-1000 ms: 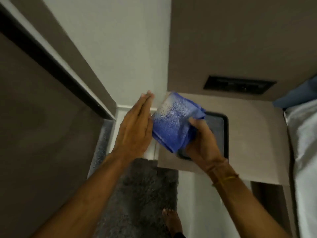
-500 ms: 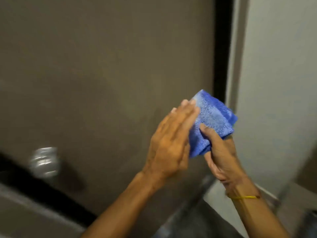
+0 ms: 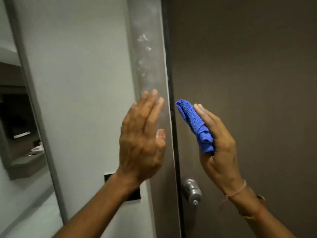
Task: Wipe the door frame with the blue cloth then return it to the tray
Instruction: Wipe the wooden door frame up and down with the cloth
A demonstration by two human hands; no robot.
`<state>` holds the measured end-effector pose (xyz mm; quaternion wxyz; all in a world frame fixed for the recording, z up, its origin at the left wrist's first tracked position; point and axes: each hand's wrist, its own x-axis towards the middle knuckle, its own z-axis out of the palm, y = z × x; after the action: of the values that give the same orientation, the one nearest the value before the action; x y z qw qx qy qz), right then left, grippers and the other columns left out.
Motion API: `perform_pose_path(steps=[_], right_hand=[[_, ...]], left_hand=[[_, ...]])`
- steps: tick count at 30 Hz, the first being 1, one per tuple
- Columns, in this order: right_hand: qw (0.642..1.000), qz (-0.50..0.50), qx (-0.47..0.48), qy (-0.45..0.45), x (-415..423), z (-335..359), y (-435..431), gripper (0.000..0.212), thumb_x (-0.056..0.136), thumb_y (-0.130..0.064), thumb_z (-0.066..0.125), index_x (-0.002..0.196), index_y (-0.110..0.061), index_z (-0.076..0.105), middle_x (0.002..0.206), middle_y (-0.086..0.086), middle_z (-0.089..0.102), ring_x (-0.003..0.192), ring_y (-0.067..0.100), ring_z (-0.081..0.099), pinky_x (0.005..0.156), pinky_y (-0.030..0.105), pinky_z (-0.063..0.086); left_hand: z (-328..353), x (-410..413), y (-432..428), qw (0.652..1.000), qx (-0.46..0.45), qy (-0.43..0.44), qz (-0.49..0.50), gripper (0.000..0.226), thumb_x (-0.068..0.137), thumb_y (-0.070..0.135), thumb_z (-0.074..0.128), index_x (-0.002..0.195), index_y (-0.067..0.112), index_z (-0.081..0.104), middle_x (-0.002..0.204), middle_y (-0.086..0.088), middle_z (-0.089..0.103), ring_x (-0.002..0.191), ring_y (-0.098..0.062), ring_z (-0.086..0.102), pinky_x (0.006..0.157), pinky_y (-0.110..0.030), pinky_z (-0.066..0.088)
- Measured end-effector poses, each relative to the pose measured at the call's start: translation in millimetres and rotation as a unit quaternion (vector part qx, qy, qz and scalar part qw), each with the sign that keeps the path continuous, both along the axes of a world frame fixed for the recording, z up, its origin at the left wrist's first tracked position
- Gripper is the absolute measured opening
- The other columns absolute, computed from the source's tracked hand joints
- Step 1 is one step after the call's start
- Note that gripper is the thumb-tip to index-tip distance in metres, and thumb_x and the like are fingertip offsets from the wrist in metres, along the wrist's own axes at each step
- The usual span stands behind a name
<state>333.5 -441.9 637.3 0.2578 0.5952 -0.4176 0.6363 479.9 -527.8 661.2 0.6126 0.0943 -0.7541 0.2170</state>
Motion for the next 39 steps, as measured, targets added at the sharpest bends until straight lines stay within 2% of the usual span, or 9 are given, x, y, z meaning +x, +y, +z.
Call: perform_pose_path(steps=[3, 8, 13, 19, 22, 25, 29, 34, 39], right_hand=[[0.994, -0.077, -0.009, 0.074, 13.0, 17.3, -10.6, 0.046, 0.089, -0.012, 0.052, 0.133, -0.013, 0.041, 0.14, 0.02, 0.045, 0.132, 0.032, 0.043, 0.109, 0.045, 0.037], [0.977, -0.146, -0.015, 0.154, 13.9, 26.1, -19.5, 0.059, 0.082, 0.003, 0.064, 0.134, -0.012, 0.042, 0.14, 0.022, 0.043, 0.134, 0.036, 0.039, 0.112, 0.047, 0.032], [0.965, -0.189, -0.005, 0.179, 23.0, 21.5, -34.9, 0.052, 0.083, -0.005, 0.06, 0.134, -0.008, 0.047, 0.139, 0.026, 0.044, 0.133, 0.04, 0.037, 0.101, 0.063, 0.04], [0.915, -0.292, 0.145, 0.239, 38.2, -6.1, -68.2, 0.092, 0.057, -0.014, 0.085, 0.139, -0.012, 0.043, 0.146, 0.028, 0.034, 0.135, 0.047, 0.031, 0.095, 0.068, 0.04], [0.901, -0.307, 0.193, 0.238, 39.7, -25.8, -81.7, 0.095, 0.067, -0.045, 0.059, 0.148, -0.019, 0.017, 0.157, 0.02, 0.003, 0.144, 0.038, 0.001, 0.107, 0.07, 0.021], [0.944, -0.248, 0.158, 0.152, 44.6, -34.2, -96.2, 0.072, 0.082, -0.064, 0.037, 0.144, -0.028, 0.025, 0.158, 0.014, -0.006, 0.145, 0.036, -0.009, 0.111, 0.065, 0.004], [0.957, -0.266, 0.086, 0.075, 51.9, -30.2, -119.0, 0.049, 0.089, -0.061, 0.033, 0.126, -0.031, 0.042, 0.156, 0.021, 0.0, 0.144, 0.042, -0.004, 0.111, 0.065, 0.013], [0.929, -0.349, 0.092, 0.082, 52.9, -20.2, -131.5, 0.063, 0.093, -0.056, 0.021, 0.146, -0.025, 0.016, 0.153, 0.021, 0.009, 0.141, 0.045, 0.006, 0.106, 0.069, 0.026], [0.919, -0.369, 0.102, 0.094, 58.0, 37.7, -129.2, 0.067, 0.092, -0.052, 0.025, 0.148, -0.018, 0.013, 0.155, 0.026, 0.014, 0.141, 0.047, 0.008, 0.103, 0.07, 0.028]], left_hand=[[21.0, 26.0, -29.2, 0.996, 0.041, 0.015, 0.082, 0.057, 0.085, 0.018, 0.038, 0.141, 0.005, 0.031, 0.151, -0.014, 0.031, 0.142, -0.023, 0.021, 0.116, -0.044, 0.023], [32.4, 48.7, -66.5, 0.982, 0.095, 0.024, 0.161, 0.058, 0.088, 0.025, 0.031, 0.143, 0.007, 0.027, 0.153, -0.015, 0.028, 0.143, -0.026, 0.019, 0.117, -0.044, 0.02], [31.2, 47.1, -92.9, 0.965, 0.025, -0.072, 0.25, 0.059, 0.09, 0.023, 0.031, 0.145, 0.005, 0.021, 0.153, -0.018, 0.025, 0.143, -0.03, 0.021, 0.116, -0.048, 0.024], [46.3, 41.3, -115.8, 0.958, 0.047, -0.058, 0.276, 0.063, 0.089, 0.023, 0.031, 0.146, 0.004, 0.013, 0.157, -0.016, 0.015, 0.146, -0.027, 0.01, 0.118, -0.047, 0.016], [44.4, 38.4, -125.3, 0.959, 0.037, -0.061, 0.275, 0.065, 0.09, 0.026, 0.03, 0.147, 0.005, 0.009, 0.157, -0.015, 0.011, 0.146, -0.026, 0.006, 0.119, -0.048, 0.012], [37.7, 36.1, -132.7, 0.961, 0.019, -0.051, 0.271, 0.066, 0.09, 0.028, 0.03, 0.148, 0.006, 0.009, 0.158, -0.014, 0.01, 0.146, -0.025, 0.005, 0.119, -0.048, 0.009], [36.8, 35.2, -140.2, 0.964, -0.006, -0.038, 0.263, 0.066, 0.09, 0.029, 0.032, 0.147, 0.006, 0.01, 0.157, -0.014, 0.01, 0.146, -0.024, 0.004, 0.119, -0.048, 0.009], [36.1, 34.1, -142.7, 0.965, -0.007, -0.039, 0.26, 0.066, 0.091, 0.031, 0.029, 0.148, 0.006, 0.007, 0.158, -0.014, 0.007, 0.146, -0.025, 0.003, 0.119, -0.047, 0.008], [38.3, 35.1, -143.6, 0.965, -0.007, -0.044, 0.259, 0.065, 0.092, 0.033, 0.026, 0.148, 0.006, 0.004, 0.158, -0.014, 0.006, 0.146, -0.026, 0.001, 0.119, -0.047, 0.006]])
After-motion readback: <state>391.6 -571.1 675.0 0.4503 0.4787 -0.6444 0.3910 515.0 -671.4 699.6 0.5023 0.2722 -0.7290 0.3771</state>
